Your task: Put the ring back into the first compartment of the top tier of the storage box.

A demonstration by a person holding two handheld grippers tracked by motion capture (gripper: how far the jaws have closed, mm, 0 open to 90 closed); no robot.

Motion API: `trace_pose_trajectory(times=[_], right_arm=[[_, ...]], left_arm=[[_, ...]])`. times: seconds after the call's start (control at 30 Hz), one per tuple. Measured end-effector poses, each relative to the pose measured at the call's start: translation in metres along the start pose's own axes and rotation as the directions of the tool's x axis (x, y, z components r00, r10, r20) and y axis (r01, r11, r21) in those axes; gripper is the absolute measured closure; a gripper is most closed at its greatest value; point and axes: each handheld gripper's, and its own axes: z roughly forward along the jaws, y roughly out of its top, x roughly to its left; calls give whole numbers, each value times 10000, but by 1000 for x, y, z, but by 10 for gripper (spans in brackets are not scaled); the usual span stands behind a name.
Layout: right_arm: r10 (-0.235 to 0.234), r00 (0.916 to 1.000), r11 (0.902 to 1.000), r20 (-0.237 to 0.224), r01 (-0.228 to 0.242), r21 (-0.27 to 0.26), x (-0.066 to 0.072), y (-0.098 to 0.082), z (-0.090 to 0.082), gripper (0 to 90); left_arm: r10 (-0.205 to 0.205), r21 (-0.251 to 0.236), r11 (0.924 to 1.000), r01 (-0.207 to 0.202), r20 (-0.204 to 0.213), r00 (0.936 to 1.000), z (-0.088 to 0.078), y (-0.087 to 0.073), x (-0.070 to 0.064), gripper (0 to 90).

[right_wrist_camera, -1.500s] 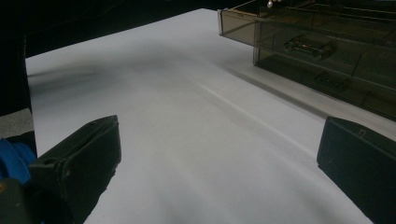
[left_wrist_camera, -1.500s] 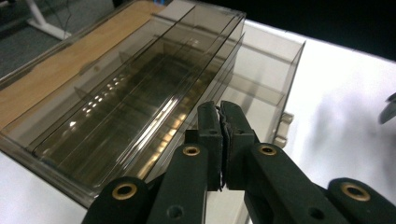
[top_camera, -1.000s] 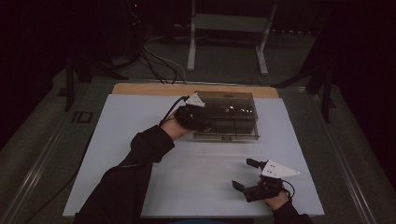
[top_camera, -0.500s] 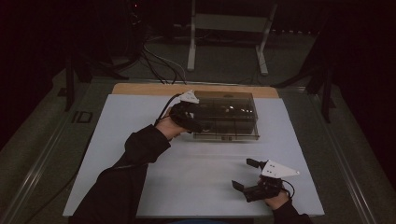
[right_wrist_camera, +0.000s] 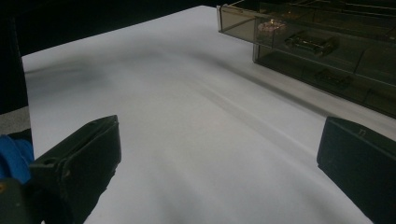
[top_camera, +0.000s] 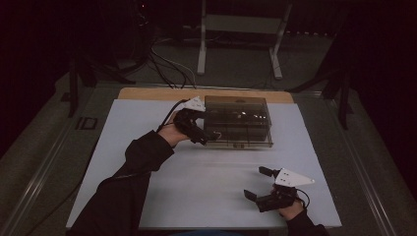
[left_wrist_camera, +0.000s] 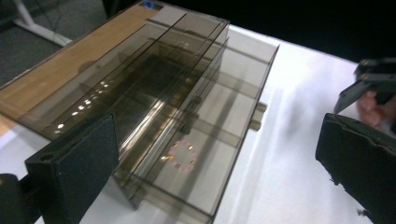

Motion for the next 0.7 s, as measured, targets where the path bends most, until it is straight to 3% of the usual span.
trace_pose_trajectory(times=[0.4, 0.7], right_arm=[[-26, 10000, 10000, 88, 26, 4, 2, 0, -3, 0], [-75, 10000, 9999, -7, 75, 70, 3, 1, 1, 0]], left_arm=[[14, -260, 9997, -11, 103, 9999, -9, -10, 0, 12], [-144, -312, 9994, 144, 1, 9999, -29, -14, 1, 13]])
